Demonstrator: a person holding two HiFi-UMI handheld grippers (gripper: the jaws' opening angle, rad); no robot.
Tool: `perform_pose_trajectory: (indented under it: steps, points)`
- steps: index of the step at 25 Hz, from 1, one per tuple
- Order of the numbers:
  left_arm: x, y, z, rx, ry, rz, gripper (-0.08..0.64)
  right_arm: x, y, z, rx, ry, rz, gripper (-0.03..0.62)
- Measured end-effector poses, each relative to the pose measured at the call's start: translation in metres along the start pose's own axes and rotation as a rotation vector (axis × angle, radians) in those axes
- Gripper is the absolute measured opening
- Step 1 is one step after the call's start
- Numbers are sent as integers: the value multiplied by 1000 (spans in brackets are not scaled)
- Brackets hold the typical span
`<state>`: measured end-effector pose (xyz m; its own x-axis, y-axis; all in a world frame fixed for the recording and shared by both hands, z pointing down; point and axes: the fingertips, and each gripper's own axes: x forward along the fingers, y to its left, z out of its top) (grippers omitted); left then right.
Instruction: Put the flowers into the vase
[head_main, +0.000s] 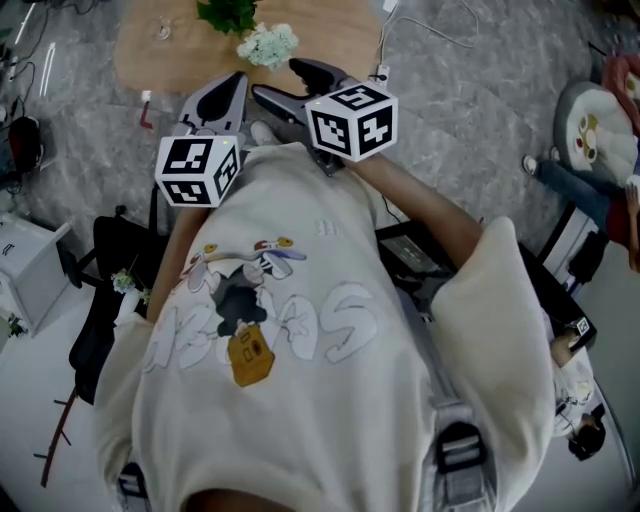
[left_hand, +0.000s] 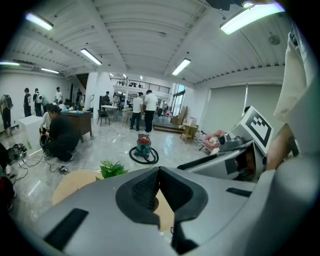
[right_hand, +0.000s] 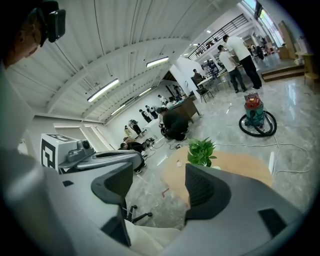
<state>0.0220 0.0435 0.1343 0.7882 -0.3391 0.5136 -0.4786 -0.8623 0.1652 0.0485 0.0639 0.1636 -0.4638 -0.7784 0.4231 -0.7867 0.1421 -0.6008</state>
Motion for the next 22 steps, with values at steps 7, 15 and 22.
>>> perform_pose_trajectory:
  steps: [7,15,22]
  points:
    - [-18,-2,27,-53,-74,9,3,-7,16,27,-38,-95,-8,331]
    - [-23,-23,27,-20,-69,-27,3,-54,16,35,-122,-256,-174,168]
    - [-14,-40,28,9,-59,-79,3,-75,1,31,-95,-289,-258,5]
